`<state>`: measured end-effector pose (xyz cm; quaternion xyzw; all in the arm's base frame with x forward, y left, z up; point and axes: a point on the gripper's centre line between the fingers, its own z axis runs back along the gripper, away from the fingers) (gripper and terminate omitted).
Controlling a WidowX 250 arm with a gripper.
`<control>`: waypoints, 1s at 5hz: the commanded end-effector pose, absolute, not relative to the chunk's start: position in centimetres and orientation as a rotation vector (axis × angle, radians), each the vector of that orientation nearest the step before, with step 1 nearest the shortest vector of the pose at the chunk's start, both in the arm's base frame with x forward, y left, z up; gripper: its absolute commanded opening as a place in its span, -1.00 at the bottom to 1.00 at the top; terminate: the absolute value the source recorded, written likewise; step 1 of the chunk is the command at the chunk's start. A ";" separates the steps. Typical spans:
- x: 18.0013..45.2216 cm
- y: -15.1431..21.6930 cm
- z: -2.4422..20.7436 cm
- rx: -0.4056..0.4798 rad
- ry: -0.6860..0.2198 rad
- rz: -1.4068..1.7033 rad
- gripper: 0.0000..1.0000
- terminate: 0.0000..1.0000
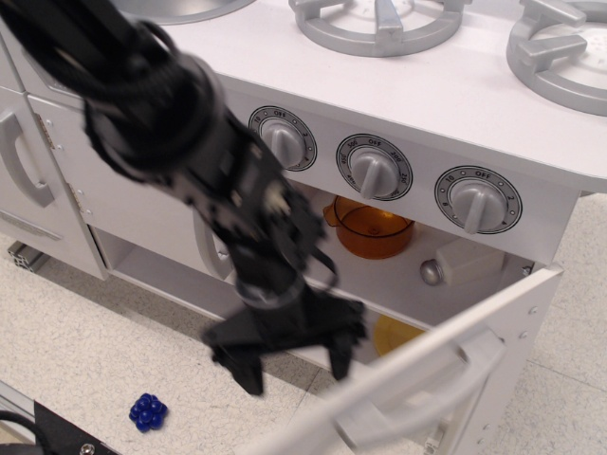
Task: Open oven
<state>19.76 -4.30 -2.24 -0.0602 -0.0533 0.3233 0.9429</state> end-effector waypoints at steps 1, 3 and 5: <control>18.5 -9.7 -2.0 -0.185 -0.114 0.704 1.00 -1.00; 16.5 -12.6 -1.9 -0.193 -0.079 0.672 1.00 -1.00; 16.5 -12.6 -1.9 -0.193 -0.079 0.672 1.00 -1.00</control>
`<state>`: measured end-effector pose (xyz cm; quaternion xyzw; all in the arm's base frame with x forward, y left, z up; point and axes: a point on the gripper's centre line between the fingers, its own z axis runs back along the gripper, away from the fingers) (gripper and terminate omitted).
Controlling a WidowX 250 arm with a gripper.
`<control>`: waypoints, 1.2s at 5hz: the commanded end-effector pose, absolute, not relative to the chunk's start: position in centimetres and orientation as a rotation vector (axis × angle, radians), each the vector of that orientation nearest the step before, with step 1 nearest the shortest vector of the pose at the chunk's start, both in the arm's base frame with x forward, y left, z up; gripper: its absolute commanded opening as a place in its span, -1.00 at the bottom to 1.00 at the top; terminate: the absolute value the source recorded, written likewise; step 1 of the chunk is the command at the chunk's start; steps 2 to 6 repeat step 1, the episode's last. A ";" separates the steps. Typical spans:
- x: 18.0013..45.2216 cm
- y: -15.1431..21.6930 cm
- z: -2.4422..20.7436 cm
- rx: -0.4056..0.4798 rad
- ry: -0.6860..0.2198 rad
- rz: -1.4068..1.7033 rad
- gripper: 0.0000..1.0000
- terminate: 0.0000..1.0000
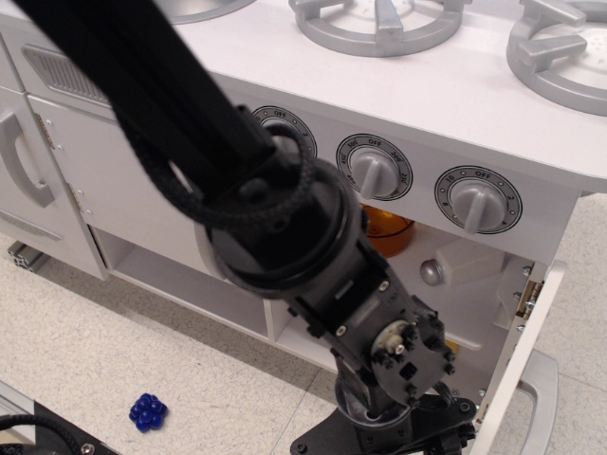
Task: Open oven
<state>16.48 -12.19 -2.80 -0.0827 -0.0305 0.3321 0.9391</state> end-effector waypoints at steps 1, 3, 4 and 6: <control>16.5 -12.6 -1.9 -0.193 -0.079 0.672 1.00 1.00; 16.5 -12.6 -1.9 -0.193 -0.079 0.672 1.00 1.00; 16.5 -12.6 -1.9 -0.193 -0.079 0.672 1.00 1.00; 16.5 -12.6 -1.9 -0.193 -0.079 0.672 1.00 1.00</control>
